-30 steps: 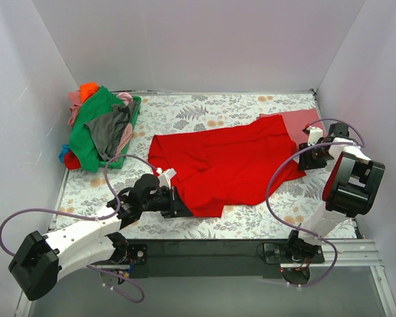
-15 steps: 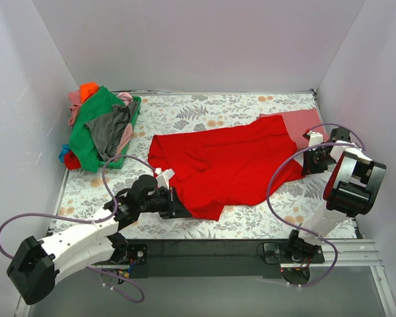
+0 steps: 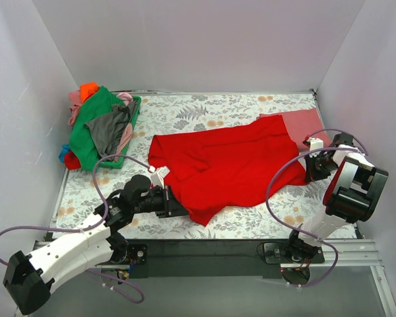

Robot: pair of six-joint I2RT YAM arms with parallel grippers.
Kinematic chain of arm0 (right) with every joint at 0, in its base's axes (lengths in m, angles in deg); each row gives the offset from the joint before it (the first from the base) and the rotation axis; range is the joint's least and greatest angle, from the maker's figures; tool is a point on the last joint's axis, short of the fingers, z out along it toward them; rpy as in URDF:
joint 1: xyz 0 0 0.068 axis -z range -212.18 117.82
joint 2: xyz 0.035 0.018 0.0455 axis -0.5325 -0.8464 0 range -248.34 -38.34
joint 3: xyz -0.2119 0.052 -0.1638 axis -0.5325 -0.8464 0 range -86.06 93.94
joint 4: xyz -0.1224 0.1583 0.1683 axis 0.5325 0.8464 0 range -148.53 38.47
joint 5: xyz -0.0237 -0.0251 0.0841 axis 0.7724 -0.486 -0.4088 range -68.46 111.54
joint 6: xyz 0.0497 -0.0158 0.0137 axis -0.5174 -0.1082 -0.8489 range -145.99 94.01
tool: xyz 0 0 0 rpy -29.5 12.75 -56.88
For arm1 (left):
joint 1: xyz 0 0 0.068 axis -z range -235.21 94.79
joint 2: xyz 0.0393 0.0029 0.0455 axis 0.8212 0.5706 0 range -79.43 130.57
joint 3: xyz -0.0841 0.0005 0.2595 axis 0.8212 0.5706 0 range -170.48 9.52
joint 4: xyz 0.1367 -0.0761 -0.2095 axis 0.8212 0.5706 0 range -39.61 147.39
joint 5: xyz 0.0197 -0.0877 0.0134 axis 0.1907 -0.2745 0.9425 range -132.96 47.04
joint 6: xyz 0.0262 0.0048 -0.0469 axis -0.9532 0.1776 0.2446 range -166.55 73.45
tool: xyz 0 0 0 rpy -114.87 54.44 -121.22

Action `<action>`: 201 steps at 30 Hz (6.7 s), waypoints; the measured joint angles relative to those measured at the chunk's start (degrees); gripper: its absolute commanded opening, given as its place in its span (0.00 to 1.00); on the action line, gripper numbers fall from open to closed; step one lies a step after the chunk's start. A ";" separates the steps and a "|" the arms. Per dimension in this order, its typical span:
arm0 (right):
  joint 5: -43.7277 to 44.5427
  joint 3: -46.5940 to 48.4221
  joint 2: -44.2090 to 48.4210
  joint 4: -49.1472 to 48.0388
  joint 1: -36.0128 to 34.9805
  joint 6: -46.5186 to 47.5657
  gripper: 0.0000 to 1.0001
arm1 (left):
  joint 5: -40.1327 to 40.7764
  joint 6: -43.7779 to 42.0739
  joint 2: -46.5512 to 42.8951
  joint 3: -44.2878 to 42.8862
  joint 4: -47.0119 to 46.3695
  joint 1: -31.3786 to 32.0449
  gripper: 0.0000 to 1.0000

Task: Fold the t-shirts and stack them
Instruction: Fold the tshirt

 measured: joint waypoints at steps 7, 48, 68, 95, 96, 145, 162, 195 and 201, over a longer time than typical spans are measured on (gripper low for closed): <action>1.07 -2.82 4.31 3.04 1.38 4.13 0.01 | 1.22 0.02 -3.96 -2.01 3.50 0.00 0.00; -9.11 -0.74 8.94 7.34 10.84 11.08 0.01 | -5.68 10.01 -3.58 -7.52 13.46 0.00 0.00; -14.60 2.21 4.72 7.37 10.86 10.93 0.01 | -15.08 24.02 4.92 0.24 10.40 4.20 0.00; -18.43 3.43 3.78 7.48 9.60 10.95 0.01 | -16.31 24.65 17.73 -8.07 9.18 8.52 0.00; -18.64 3.74 3.78 7.52 9.44 10.93 0.01 | -16.41 24.65 17.14 -8.07 9.01 7.54 0.00; -28.79 16.57 -6.73 3.30 3.19 -5.14 0.01 | -14.32 9.66 22.64 -23.69 11.54 -17.51 0.00; -27.23 16.57 -6.86 -1.27 2.78 -9.77 0.01 | -17.33 3.98 34.53 -29.59 6.25 -26.43 0.00; -25.27 21.79 -12.00 -4.79 -1.44 -15.82 0.01 | -23.02 -4.87 47.89 -44.52 5.53 -33.94 0.00; -25.22 25.29 -13.75 -4.98 -1.92 -17.51 0.01 | -23.67 -5.11 49.46 -45.48 5.53 -34.58 0.00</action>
